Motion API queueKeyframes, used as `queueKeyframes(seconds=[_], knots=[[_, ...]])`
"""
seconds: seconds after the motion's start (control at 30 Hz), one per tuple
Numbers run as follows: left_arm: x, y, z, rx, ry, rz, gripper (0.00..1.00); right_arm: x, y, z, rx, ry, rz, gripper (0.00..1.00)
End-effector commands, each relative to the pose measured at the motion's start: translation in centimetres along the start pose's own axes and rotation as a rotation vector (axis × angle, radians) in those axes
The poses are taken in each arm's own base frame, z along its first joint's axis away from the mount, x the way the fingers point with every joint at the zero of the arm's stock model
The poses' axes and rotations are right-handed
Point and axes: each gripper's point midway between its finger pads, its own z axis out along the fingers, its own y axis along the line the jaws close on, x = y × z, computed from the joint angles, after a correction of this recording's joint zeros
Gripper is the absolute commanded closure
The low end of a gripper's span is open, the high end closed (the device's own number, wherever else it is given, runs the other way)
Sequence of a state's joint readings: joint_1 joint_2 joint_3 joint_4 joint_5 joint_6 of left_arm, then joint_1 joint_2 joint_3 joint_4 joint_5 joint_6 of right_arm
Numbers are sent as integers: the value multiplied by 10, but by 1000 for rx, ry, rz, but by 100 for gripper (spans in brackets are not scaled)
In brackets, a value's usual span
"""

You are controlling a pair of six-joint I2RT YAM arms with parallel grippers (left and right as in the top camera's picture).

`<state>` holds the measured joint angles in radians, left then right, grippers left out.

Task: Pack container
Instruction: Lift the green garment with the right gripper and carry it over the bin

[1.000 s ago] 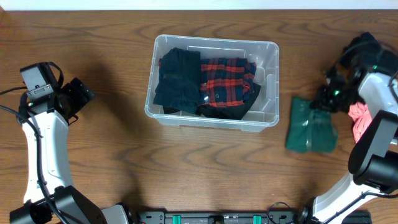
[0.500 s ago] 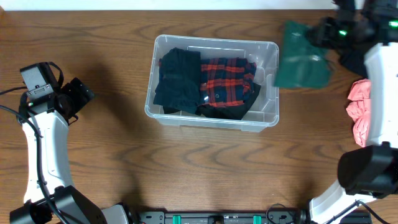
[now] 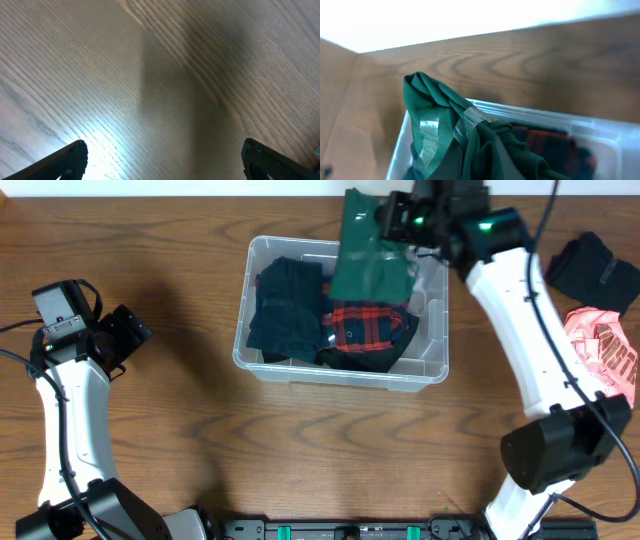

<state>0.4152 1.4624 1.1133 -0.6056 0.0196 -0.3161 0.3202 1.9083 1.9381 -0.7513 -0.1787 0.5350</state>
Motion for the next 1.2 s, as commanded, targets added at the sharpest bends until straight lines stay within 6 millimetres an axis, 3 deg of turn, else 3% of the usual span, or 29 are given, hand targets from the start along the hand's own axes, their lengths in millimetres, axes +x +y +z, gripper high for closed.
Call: queueKeyframes(seconds=[0.0, 0.17, 0.43, 0.53, 0.77, 1.03, 1.07, 1.1, 1.13, 1.17], knots=[[-6, 0, -4, -1, -15, 5, 2, -9, -21, -3, 186, -136, 317, 99], [-6, 0, -4, -1, -15, 5, 2, 27, -49, -16, 414, -246, 841, 99], [-6, 0, -4, -1, -15, 5, 2, 38, -38, -16, 426, -276, 886, 99], [-6, 0, -4, -1, -15, 5, 2, 41, -40, -17, 428, -289, 980, 99], [-6, 0, -4, -1, -15, 5, 2, 70, -57, -26, 532, -317, 1308, 99], [-6, 0, -4, -1, -15, 5, 2, 80, -63, -5, 560, -296, 1312, 98], [-6, 0, -4, -1, -15, 5, 2, 80, -65, 1, 563, -297, 1313, 83], [-6, 0, -4, -1, -15, 5, 2, 81, -67, 5, 567, -296, 1312, 61], [-6, 0, -4, -1, -15, 5, 2, 84, -69, 9, 580, -293, 1309, 31], [-6, 0, -4, -1, -15, 5, 2, 85, -71, 11, 586, -290, 1304, 16]])
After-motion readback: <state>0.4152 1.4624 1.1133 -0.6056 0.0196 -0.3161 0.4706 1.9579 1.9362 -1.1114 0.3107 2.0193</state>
